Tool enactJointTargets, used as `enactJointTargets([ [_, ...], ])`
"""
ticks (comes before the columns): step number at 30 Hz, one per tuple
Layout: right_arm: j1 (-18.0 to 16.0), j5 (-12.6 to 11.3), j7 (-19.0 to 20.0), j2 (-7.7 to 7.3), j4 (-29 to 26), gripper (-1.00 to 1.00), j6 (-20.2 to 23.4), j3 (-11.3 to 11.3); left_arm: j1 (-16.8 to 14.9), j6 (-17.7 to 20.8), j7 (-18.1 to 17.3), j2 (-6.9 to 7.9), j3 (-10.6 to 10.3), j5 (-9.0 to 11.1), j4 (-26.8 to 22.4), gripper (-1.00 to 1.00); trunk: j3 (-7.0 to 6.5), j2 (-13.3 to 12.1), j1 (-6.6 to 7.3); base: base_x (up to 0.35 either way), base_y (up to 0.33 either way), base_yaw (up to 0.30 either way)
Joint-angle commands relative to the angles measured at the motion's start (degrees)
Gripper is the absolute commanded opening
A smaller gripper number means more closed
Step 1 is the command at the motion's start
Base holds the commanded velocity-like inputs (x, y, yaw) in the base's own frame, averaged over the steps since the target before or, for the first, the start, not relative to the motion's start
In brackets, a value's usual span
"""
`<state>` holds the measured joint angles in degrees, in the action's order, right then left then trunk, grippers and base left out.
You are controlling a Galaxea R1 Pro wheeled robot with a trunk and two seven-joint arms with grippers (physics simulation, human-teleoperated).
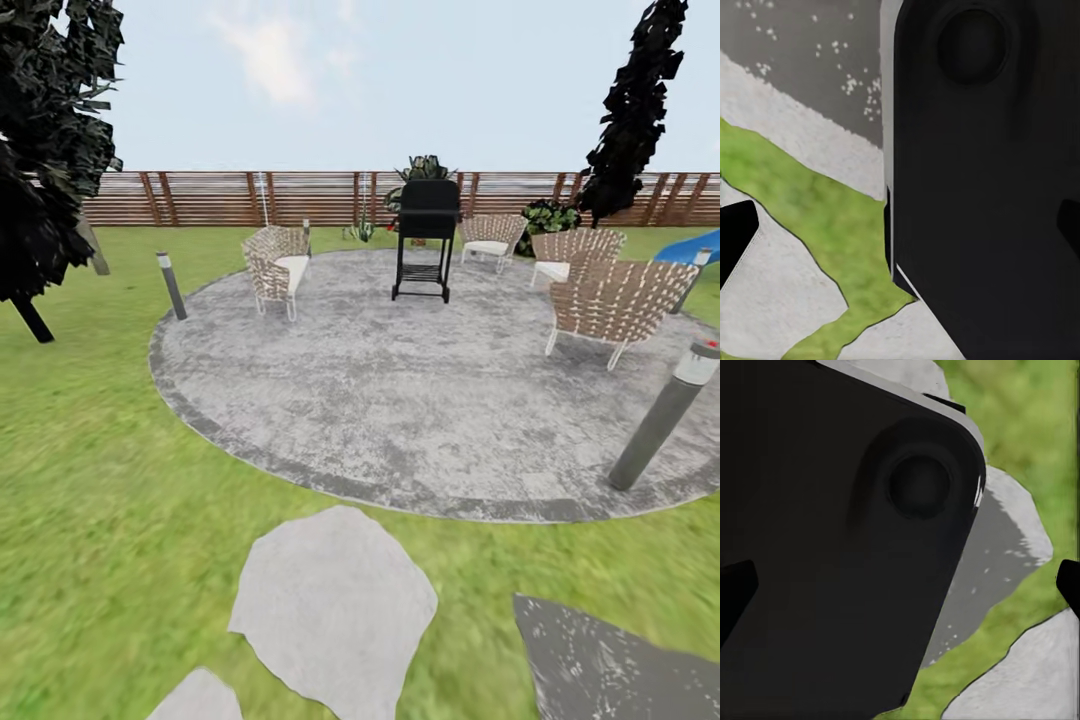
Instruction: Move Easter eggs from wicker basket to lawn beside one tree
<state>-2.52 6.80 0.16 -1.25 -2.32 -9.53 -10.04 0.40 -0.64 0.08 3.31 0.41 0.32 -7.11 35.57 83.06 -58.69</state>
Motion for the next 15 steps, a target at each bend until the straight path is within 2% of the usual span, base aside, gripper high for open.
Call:
enactJointTargets([
  [1,-0.03,0.53,0.02,-0.01,0.03,1.0,-0.14,0.02,0.04,-0.07,0.01,-0.02,0.03,0.03,-0.1,1.0,0.04,0.02,-0.03,0.339,0.0,0.0],
  [15,-0.03,0.66,0.02,-0.02,0.1,1.0,-0.14,-0.06,0.04,-0.07,0.01,0.03,0.09,0.03,-0.08,1.0,0.04,0.02,-0.03,0.339,0.0,0.0],
])
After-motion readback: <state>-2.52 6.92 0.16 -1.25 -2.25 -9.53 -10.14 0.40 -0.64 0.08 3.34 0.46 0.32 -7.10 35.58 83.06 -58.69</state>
